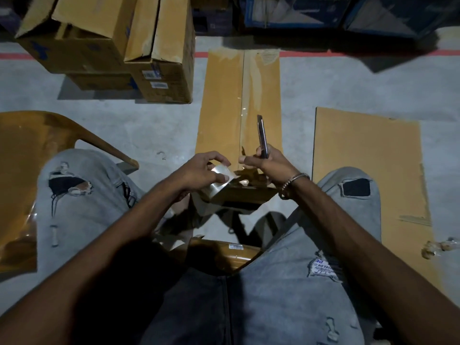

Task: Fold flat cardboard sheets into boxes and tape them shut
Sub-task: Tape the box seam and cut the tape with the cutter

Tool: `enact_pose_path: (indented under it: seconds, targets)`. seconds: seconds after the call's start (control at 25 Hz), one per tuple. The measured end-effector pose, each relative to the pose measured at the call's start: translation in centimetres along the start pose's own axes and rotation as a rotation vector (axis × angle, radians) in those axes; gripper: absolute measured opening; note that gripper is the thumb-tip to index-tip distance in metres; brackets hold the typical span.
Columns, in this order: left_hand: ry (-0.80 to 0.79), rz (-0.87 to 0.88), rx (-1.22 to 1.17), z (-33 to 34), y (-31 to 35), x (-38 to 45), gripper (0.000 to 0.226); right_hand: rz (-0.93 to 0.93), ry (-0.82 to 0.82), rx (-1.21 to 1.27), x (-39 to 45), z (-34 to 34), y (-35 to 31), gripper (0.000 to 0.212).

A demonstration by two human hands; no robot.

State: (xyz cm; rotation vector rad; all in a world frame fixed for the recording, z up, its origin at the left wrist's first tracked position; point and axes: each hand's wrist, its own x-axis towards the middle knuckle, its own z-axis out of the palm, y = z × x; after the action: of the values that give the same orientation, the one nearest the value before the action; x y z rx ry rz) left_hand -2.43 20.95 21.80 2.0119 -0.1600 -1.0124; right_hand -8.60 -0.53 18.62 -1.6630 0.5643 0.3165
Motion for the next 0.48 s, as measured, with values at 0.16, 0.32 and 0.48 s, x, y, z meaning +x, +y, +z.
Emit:
enact_pose_path:
  seconds: [0.16, 0.32, 0.48]
  targets:
    - [-0.016, 0.081, 0.072, 0.7, -0.3, 0.7, 0.029, -0.043, 0.054, 0.093, -1.4, 2.9, 1.4, 0.045]
    - [0.017, 0.179, 0.238, 2.1, -0.4, 1.8, 0.03, -0.075, 0.335, -0.088, -1.4, 4.0, 1.9, 0.037]
    - [0.022, 0.232, 0.467, 3.3, -0.7, 2.9, 0.046, 0.028, 0.372, 0.002, -2.0, 2.9, 2.3, 0.045]
